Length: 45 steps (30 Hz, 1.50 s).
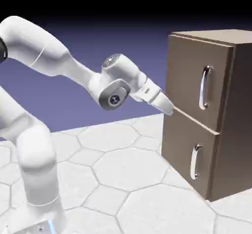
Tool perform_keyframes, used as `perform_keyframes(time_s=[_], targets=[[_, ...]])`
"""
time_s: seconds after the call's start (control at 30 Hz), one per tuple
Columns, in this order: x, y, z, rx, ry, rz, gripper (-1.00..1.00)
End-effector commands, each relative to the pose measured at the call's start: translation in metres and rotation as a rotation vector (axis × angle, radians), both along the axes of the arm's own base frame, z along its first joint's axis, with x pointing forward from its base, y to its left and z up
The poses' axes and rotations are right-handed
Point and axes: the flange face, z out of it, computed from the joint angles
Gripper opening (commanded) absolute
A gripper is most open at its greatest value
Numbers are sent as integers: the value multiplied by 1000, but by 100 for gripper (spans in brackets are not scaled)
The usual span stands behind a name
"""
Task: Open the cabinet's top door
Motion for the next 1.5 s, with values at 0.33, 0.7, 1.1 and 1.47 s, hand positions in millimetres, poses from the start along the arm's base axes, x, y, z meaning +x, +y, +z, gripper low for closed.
perform_keyframes(time_s=[0.33, 0.7, 1.1, 1.47], targets=[[-17, 14, 58, -47, -131, 76, 0], [-35, 3, 93, -73, -272, 98, 0], [-38, -30, 101, -62, -433, 77, 0], [-18, -65, 77, -16, -573, 38, 0]])
